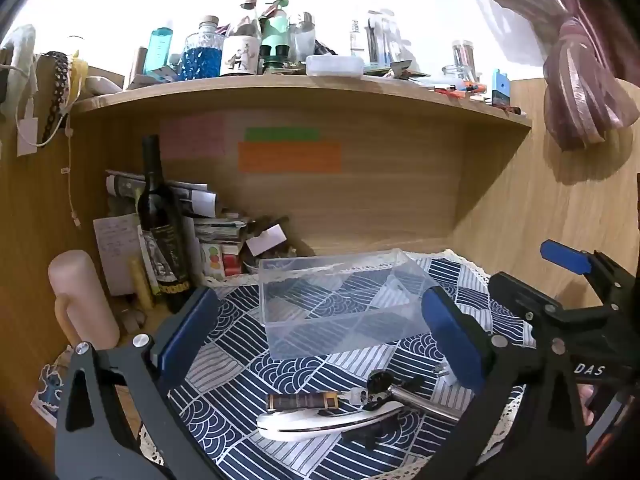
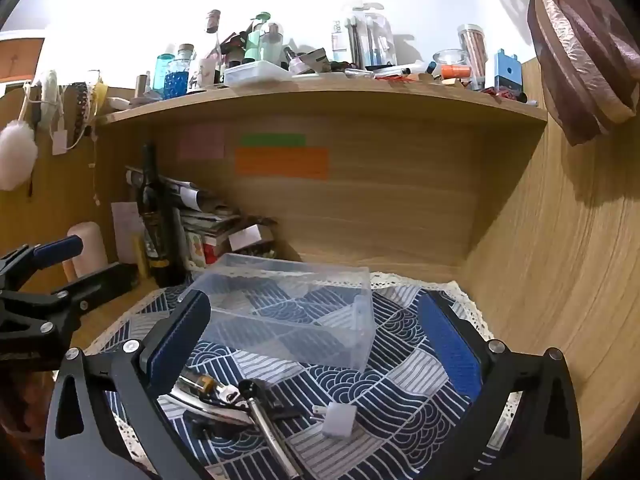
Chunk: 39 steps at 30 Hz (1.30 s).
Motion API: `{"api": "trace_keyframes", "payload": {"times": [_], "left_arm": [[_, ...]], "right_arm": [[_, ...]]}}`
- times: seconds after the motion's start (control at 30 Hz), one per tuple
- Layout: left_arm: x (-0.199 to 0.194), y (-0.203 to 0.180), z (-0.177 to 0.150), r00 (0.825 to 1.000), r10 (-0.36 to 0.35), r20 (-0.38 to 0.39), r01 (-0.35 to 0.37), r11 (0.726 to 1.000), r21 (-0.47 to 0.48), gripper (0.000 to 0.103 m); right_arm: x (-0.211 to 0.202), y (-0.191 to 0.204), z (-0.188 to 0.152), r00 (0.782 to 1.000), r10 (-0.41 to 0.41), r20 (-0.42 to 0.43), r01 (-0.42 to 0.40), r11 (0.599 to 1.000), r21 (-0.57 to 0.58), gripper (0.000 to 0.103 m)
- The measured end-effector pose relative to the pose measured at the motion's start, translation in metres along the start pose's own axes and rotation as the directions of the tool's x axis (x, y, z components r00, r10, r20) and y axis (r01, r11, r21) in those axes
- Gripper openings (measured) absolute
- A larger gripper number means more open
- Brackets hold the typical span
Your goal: Organize rigid objects
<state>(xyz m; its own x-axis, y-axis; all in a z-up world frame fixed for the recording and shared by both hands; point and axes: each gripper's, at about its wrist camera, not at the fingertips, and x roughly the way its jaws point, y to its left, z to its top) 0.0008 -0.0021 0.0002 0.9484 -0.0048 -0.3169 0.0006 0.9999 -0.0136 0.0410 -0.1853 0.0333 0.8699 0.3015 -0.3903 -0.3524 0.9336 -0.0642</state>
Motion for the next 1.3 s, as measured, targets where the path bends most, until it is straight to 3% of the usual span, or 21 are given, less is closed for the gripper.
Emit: {"api": "trace_keyframes", "payload": {"times": [1.3], "left_arm": [[-0.006, -0.005, 0.004, 0.999, 0.0, 0.039, 0.0, 1.0, -0.006, 0.103]], "right_arm": [[-0.005, 0.0, 0.001, 0.999, 0.011, 0.044, -0.012, 1.0, 0.021, 0.103]]}}
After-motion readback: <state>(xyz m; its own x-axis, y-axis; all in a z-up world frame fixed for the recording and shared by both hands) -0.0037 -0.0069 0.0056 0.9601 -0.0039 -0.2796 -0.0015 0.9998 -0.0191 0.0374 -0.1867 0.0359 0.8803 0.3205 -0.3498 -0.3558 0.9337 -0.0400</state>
